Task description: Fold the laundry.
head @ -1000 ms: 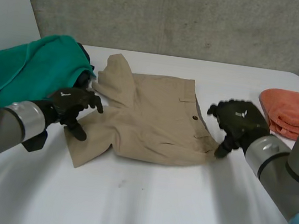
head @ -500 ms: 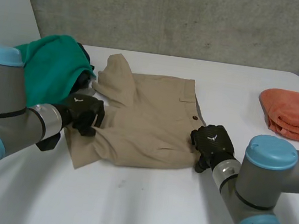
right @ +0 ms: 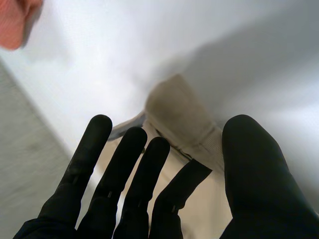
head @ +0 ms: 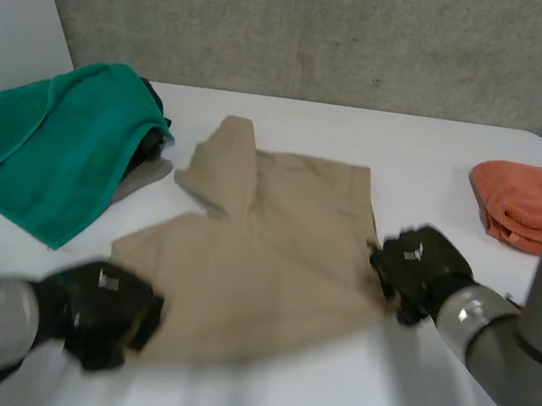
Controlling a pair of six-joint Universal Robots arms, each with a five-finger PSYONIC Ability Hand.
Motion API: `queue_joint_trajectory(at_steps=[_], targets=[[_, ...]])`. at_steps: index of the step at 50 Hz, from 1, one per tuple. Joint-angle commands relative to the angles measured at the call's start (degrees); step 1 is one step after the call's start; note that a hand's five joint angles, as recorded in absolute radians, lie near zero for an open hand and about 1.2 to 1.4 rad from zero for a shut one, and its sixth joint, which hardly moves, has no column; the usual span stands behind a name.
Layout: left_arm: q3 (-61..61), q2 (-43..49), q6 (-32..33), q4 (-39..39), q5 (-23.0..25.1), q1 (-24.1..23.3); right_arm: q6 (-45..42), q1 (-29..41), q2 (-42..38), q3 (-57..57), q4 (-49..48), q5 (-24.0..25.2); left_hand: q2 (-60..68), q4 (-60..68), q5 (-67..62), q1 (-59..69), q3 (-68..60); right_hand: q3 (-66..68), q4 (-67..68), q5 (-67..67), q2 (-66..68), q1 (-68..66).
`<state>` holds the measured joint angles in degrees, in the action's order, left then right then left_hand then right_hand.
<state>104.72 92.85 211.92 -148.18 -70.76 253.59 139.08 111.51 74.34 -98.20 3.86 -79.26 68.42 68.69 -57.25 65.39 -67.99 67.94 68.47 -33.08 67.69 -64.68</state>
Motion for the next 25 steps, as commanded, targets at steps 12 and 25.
queue_joint_trajectory(at_steps=[12, 25], targets=[[3.0, 0.6, 3.1, -8.6, -1.1, -1.1, 2.8, -3.0, 1.4, -3.3, 4.9, 3.8, 11.6, 11.3, -12.8, 14.6, -12.0, -11.0, -11.5, -13.9, -10.7, 7.7], [-0.2, 2.7, -3.9, -11.4, -3.1, -1.3, 0.1, -2.9, 1.3, -7.4, 1.0, 3.5, 11.6, 11.3, -12.8, 14.6, -12.0, 2.5, 2.0, -27.4, 2.7, -5.8]])
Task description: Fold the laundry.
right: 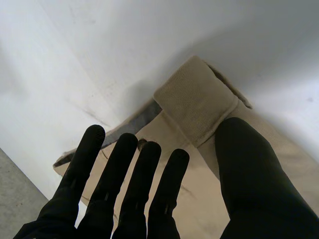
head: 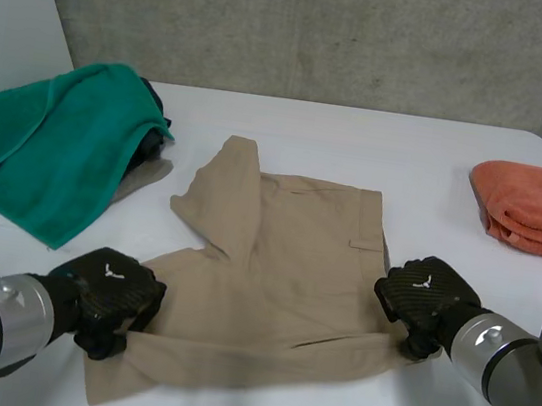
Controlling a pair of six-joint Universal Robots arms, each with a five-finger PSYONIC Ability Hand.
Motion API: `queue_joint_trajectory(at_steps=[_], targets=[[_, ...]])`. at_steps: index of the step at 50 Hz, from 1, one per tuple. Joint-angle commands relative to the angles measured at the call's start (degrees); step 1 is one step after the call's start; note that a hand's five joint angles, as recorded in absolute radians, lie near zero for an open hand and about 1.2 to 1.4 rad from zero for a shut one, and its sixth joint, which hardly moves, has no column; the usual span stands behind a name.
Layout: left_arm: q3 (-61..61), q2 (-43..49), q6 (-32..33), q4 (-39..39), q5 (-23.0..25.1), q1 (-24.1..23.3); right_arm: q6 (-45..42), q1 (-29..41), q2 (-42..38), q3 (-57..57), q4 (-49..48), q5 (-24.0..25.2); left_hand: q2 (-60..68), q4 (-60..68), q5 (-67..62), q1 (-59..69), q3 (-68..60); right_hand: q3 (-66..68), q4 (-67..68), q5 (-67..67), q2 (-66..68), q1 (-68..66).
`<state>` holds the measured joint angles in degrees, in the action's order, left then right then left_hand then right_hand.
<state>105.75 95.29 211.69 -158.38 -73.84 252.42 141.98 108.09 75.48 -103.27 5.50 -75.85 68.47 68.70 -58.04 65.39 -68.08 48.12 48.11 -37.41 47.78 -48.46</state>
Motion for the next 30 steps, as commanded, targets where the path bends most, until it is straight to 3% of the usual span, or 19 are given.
queue_joint_trajectory(at_steps=[1, 9, 15, 19, 25, 30], targets=[[-1.3, 0.2, -4.1, -1.3, 0.0, -0.2, -3.3, 0.5, 0.3, -2.4, -0.8, 0.2, 11.5, 11.3, -12.0, 14.6, -11.9, 31.8, 31.8, -32.5, 32.1, -31.4], [0.7, 0.0, -5.5, 2.6, 1.3, -2.4, -8.0, -0.4, 4.3, -4.2, 4.1, 0.9, 11.5, 11.3, -12.0, 14.6, -11.9, 31.9, 31.9, -32.6, 32.2, -31.5], [3.8, -2.4, -2.4, 14.2, 1.9, -2.3, -23.7, -6.0, 8.7, -8.4, 25.5, 1.1, 11.5, 11.3, -12.0, 14.6, -11.9, 31.9, 31.9, -32.6, 32.2, -31.5], [5.1, -4.9, 2.4, 22.6, 3.1, -2.0, -32.6, -9.1, 11.5, -10.2, 29.8, 3.3, 11.5, 11.3, -12.0, 14.6, -11.9, 31.9, 31.9, -32.6, 32.2, -31.5], [3.1, -6.7, 5.7, 17.8, 4.9, -1.3, -21.1, -6.1, 10.1, -5.3, 22.9, 7.1, 11.5, 11.3, -12.0, 14.6, -11.9, 31.9, 31.9, -32.6, 32.2, -31.5], [-2.6, -1.1, 5.1, 7.9, 4.5, -1.7, -9.4, -1.8, 5.5, 1.3, 15.6, 4.9, 11.5, 11.3, -12.0, 14.6, -11.9, 31.9, 31.9, -32.6, 32.2, -31.5]])
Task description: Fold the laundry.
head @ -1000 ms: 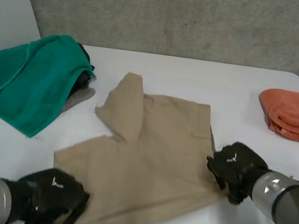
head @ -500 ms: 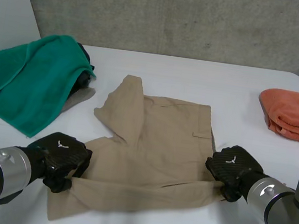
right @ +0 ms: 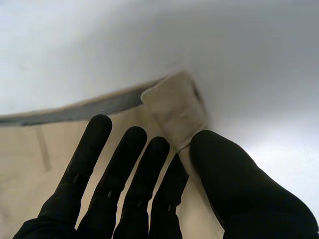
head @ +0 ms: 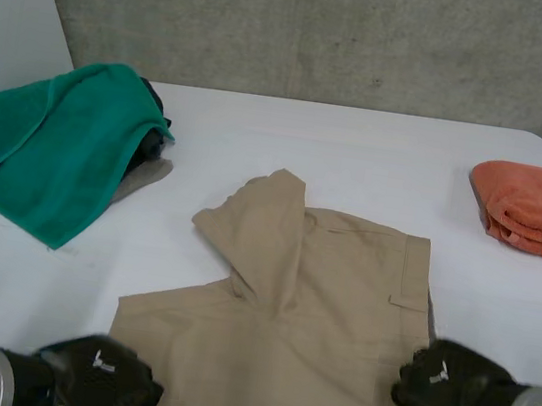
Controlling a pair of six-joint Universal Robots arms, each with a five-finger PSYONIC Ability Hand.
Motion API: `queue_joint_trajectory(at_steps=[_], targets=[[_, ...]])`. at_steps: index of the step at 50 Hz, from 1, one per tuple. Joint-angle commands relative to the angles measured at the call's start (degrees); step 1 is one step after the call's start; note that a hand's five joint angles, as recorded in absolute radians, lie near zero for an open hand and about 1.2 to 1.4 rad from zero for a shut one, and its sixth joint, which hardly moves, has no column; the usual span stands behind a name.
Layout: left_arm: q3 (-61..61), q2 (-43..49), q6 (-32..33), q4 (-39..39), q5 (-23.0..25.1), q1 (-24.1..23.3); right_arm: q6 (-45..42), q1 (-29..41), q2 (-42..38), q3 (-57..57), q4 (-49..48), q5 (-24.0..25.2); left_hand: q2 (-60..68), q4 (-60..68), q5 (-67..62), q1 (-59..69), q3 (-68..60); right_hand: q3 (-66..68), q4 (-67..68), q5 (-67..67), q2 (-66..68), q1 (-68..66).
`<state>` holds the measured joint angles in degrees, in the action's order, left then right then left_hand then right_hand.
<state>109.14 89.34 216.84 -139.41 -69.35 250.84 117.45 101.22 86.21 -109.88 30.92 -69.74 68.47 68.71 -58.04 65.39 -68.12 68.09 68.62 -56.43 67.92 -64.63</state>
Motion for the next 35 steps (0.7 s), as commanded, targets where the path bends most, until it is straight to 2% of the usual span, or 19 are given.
queue_joint_trajectory(at_steps=[1, 4, 7, 13, 15, 18, 21, 25, 29, 30, 34, 35], targets=[[-8.3, 7.3, -0.6, -13.8, -0.5, -0.5, 16.6, 5.5, -6.0, 9.0, -11.3, -2.1, 11.5, 11.3, -12.0, 14.6, -11.9, 11.9, 11.4, -13.6, 12.1, -15.4], [-12.7, 11.1, -2.3, -19.0, -1.8, -1.5, 20.3, 6.6, -8.9, 12.9, -17.3, -7.2, 11.5, 11.3, -12.0, 14.6, -11.9, 11.9, 11.4, -13.6, 12.1, -15.4], [-19.7, 16.7, -6.2, -27.9, -4.0, -2.8, 21.7, 7.5, -11.8, 16.5, -23.8, -12.7, 11.5, 11.3, -12.0, 14.6, -11.9, 11.9, 11.4, -13.6, 12.1, -15.4], [-34.0, 28.7, -13.1, -46.8, -9.1, -4.3, 22.7, 9.0, -18.4, 21.5, -36.8, -18.3, 11.5, 11.3, -12.0, 14.6, -11.9, 11.9, 11.4, -13.6, 12.1, -15.4], [-37.4, 31.5, -13.5, -49.2, -10.5, -4.7, 22.8, 9.6, -21.3, 23.0, -40.7, -19.6, 11.5, 11.3, -12.0, 14.6, -11.9, 11.9, 11.4, -13.6, 12.1, -15.4], [-42.6, 35.3, -13.5, -44.1, -14.3, -5.3, 23.0, 10.2, -23.2, 23.6, -42.0, -20.2, 11.5, 11.3, -12.0, 14.6, -11.9, 11.9, 11.4, -13.6, 12.1, -15.4], [-43.7, 36.3, -13.4, -39.7, -14.4, -5.3, 23.8, 10.7, -24.2, 24.2, -43.1, -19.6, 11.5, 11.3, -12.0, 14.6, -11.9, 11.9, 11.4, -13.6, 12.1, -15.4], [-48.0, 36.5, -13.0, -44.0, -12.2, -4.7, 25.8, 11.1, -25.7, 30.6, -53.1, -17.8, 11.5, 11.3, -12.0, 14.6, -11.9, 11.9, 11.4, -13.6, 12.1, -15.4], [-53.3, 33.6, -14.9, -56.3, -12.5, -3.4, 28.5, 11.2, -25.5, 38.4, -65.9, -19.6, 11.5, 11.3, -12.0, 14.6, -11.9, 11.9, 11.4, -13.6, 12.1, -15.4], [-55.2, 31.9, -17.3, -62.3, -13.3, -2.9, 29.5, 11.3, -25.1, 39.9, -68.4, -20.3, 11.5, 11.3, -12.0, 14.6, -11.9, 11.9, 11.4, -13.6, 12.1, -15.4], [-57.8, 27.0, -25.3, -75.3, -15.6, -1.8, 35.4, 11.7, -23.0, 45.2, -79.0, -23.9, 11.5, 11.3, -12.0, 14.6, -11.9, 11.9, 11.4, -13.6, 12.1, -15.4], [-58.0, 26.1, -26.5, -76.2, -16.0, -1.8, 36.5, 11.9, -22.8, 45.9, -80.3, -24.5, 11.5, 11.3, -12.0, 14.6, -11.9, 11.9, 11.4, -13.6, 12.1, -15.4]])
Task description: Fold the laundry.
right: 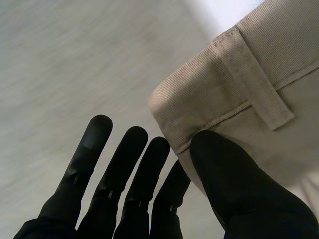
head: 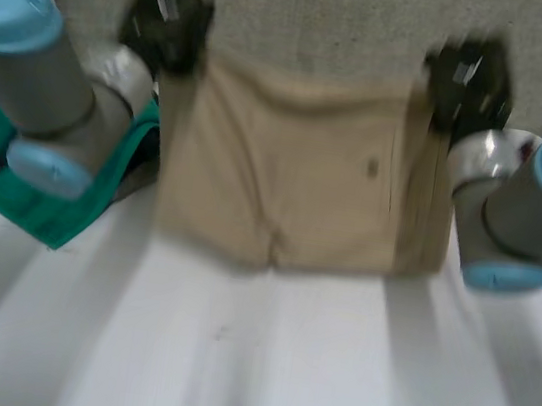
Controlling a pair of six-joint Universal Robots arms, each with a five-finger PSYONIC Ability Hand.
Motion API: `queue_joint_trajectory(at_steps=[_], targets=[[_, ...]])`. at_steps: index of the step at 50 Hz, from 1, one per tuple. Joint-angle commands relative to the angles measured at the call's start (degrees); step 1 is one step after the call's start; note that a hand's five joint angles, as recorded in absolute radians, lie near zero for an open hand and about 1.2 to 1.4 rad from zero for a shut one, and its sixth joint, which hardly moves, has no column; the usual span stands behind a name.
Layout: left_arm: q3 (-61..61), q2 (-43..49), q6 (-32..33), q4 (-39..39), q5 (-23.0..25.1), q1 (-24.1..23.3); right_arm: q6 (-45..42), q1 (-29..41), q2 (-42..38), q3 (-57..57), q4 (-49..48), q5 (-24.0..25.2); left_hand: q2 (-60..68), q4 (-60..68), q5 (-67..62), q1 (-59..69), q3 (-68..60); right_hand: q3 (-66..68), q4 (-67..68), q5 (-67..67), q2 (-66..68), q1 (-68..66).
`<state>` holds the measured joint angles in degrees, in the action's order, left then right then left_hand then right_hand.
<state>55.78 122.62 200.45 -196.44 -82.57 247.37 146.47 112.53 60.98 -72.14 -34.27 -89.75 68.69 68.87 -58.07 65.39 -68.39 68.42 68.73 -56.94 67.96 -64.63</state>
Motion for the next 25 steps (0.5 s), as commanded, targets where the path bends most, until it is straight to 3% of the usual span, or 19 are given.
queue_joint_trajectory(at_steps=[1, 9, 15, 20, 25], targets=[[-4.7, -8.1, -11.4, -19.2, -3.0, 1.8, 9.4, 1.0, 3.1, 9.5, -16.2, -4.9, 11.3, 11.1, -11.9, 14.6, -11.6, 11.6, 11.3, -13.1, 12.0, -15.4], [0.5, -12.2, -14.6, -10.7, -0.3, 2.1, 12.0, 2.1, 3.3, 11.8, -9.4, -2.1, 11.3, 11.1, -11.9, 14.6, -11.6, 11.6, 11.3, -13.1, 12.0, -15.4], [14.6, -15.8, -14.9, -8.6, 0.7, 3.3, 12.8, 1.8, 1.9, 9.1, -4.4, 1.8, 11.3, 11.1, -11.9, 14.6, -11.6, 11.6, 11.3, -13.1, 12.0, -15.4], [26.7, -16.9, -14.4, -8.3, 2.0, 3.3, 12.4, 1.1, -0.3, 1.4, 1.8, 5.6, 11.3, 11.1, -11.9, 14.6, -11.6, 11.6, 11.3, -13.1, 12.0, -15.4], [40.0, -16.7, -14.0, -6.1, 7.0, 3.5, 9.7, 0.1, -1.2, -7.9, 8.4, 7.7, 11.3, 11.1, -11.9, 14.6, -11.6, 11.6, 11.3, -13.1, 12.0, -15.4]])
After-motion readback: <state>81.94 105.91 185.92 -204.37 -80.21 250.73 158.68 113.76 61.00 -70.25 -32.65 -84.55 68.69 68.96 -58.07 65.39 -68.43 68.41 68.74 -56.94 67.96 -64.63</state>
